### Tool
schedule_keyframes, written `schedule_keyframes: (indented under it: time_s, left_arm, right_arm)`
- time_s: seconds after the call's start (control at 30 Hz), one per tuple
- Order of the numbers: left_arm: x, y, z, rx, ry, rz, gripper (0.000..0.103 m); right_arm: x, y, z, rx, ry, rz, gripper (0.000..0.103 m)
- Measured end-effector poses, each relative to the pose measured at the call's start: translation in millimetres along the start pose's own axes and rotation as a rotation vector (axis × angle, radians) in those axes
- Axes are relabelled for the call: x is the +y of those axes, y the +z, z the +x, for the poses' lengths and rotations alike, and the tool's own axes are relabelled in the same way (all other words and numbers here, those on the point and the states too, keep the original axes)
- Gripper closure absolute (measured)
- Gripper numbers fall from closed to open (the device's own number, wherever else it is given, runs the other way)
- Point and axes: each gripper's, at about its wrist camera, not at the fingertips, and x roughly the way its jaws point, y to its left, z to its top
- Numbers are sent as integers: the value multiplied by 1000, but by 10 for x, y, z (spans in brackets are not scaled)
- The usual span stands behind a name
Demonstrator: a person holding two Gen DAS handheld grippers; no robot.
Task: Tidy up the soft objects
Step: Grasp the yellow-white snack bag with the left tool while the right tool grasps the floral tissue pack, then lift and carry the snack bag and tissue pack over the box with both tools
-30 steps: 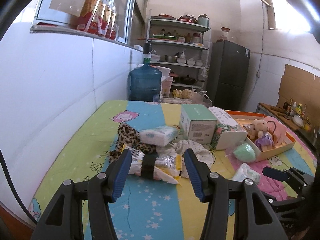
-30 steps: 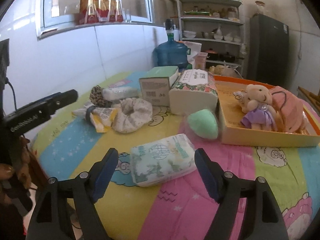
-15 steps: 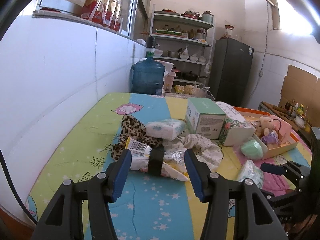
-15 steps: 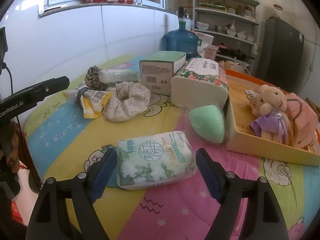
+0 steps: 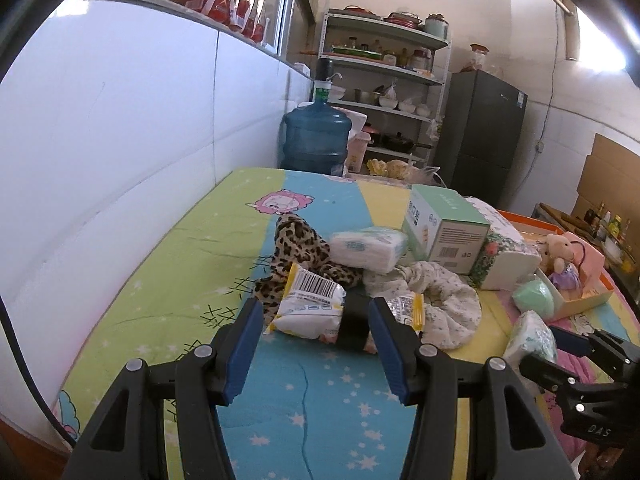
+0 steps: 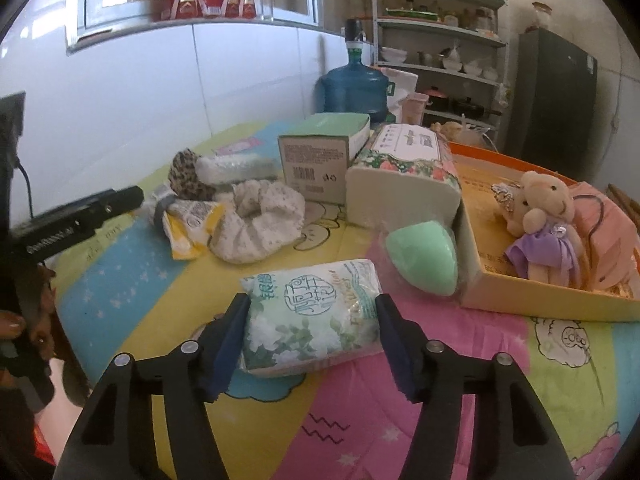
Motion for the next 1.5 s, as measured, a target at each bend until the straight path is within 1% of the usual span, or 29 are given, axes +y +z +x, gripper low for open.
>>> schedule_keyframes:
  time_s: [0.13, 0.23, 0.3, 0.43, 0.57, 0.7, 0.83, 0.9, 1.03, 1.1, 1.13, 1.17, 1.2, 1.23, 1.27, 1.3, 1.37, 1.5]
  left_arm:
    - [-124, -16, 35, 15, -36, 33, 48]
    - [-226, -31, 89, 29, -44, 60, 48]
    - [-238, -40, 118, 39, -47, 46, 48]
    - [-195, -87, 163, 69, -58, -17, 48]
    - [-219, -156, 202, 96, -65, -28, 48]
    - [-254, -181, 259, 111, -85, -65, 48]
    - [-303, -220, 359, 154, -100, -92, 48]
    - [-321, -225, 366, 149, -92, -86, 48]
    - [-306, -222, 344, 147, -106, -93, 49]
    - [-225, -226, 309, 142, -124, -94, 51]
    - [-201, -223, 304, 144, -127, -93, 56]
    - [-182, -226, 299, 150, -135, -90, 65]
    - [-164, -228, 302, 157, -144, -90, 70]
    - [-149, -233, 294, 161, -144, -88, 81]
    - [-138, -240, 277, 161, -139, -76, 88]
    - [-118, -246, 259, 158, -136, -69, 89]
    - [-77, -265, 224, 149, -136, -63, 94]
    - [-20, -262, 185, 135, -126, -65, 97]
  right_arm:
    - [14, 40, -57, -27, 15, 12, 41]
    - [17, 84, -106, -51, 27, 19, 41]
    - [9, 97, -124, -58, 34, 23, 41]
    - [-6, 107, -136, -64, 45, 27, 41]
    - [-8, 103, -114, -63, 63, 28, 41]
    - [8, 90, -90, -59, 79, 22, 41]
    - [-1, 77, -104, -61, 88, 21, 41]
    - [-13, 70, -108, -59, 90, 25, 41]
    - [-41, 53, -113, -59, 96, 30, 41]
    - [-51, 45, -112, -60, 100, 32, 41]
    - [-51, 44, -114, -61, 103, 33, 41]
    - [-49, 44, -111, -61, 102, 33, 41]
    - [-53, 42, -112, -62, 104, 34, 41]
    - [-53, 38, -113, -62, 106, 35, 41]
    - [-56, 35, -115, -62, 108, 34, 41]
    - [-50, 33, -117, -62, 110, 33, 41]
    - [-37, 28, -122, -62, 112, 31, 41]
    - [-24, 29, -118, -59, 114, 31, 41]
